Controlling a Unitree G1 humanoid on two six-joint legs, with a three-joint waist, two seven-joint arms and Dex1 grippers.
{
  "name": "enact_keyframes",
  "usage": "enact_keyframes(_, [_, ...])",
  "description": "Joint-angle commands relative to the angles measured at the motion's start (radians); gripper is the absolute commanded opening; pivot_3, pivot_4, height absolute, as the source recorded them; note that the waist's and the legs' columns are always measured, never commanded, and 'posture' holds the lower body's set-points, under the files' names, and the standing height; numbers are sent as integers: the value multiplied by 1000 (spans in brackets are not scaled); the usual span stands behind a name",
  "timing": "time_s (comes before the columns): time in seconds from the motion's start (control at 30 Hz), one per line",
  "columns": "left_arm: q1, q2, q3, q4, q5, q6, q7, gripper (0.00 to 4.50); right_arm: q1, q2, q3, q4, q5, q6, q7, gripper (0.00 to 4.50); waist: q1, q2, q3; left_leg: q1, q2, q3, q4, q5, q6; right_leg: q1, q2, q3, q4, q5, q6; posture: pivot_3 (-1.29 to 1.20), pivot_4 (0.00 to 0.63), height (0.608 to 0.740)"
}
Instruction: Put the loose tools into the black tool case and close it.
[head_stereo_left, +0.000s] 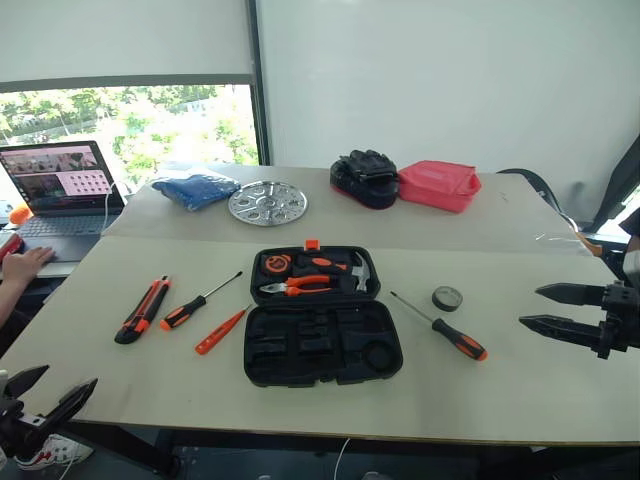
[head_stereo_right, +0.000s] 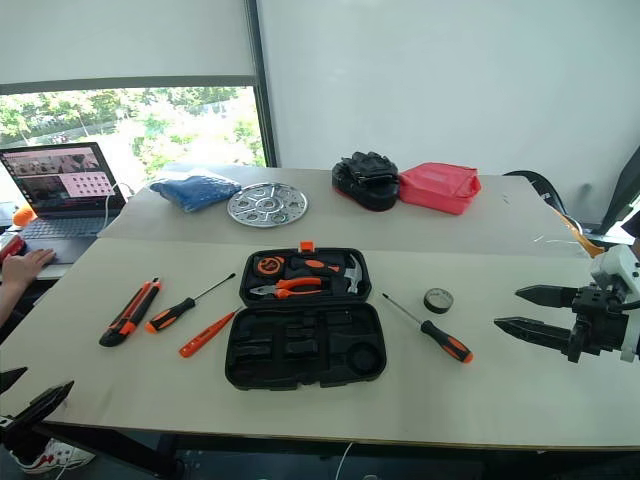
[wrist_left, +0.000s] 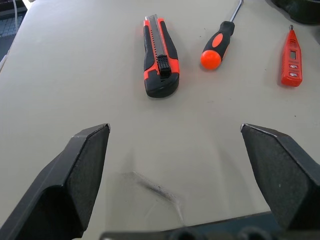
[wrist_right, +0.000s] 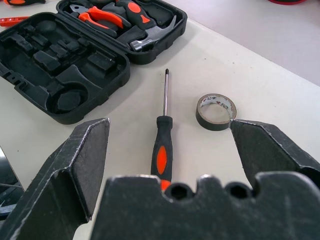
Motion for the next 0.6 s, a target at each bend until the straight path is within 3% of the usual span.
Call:
enact_keyframes(0.03, [-12, 26, 20, -30, -5, 14, 13, 4500, 11, 6, -25, -9, -13, -39, 1, 4446, 0, 0, 0, 0, 0, 0, 0, 0, 0, 0, 0, 0, 0, 0, 0, 0, 150, 740])
enact_keyframes(0.6, [-161, 83, -73, -157, -28, 215, 144, 4500, 27, 32, -48, -129, -26, -52, -107, 4446, 1, 0, 0, 0, -1, 0, 0, 0, 0, 0, 0, 0, 1, 0, 1, 0, 150, 740])
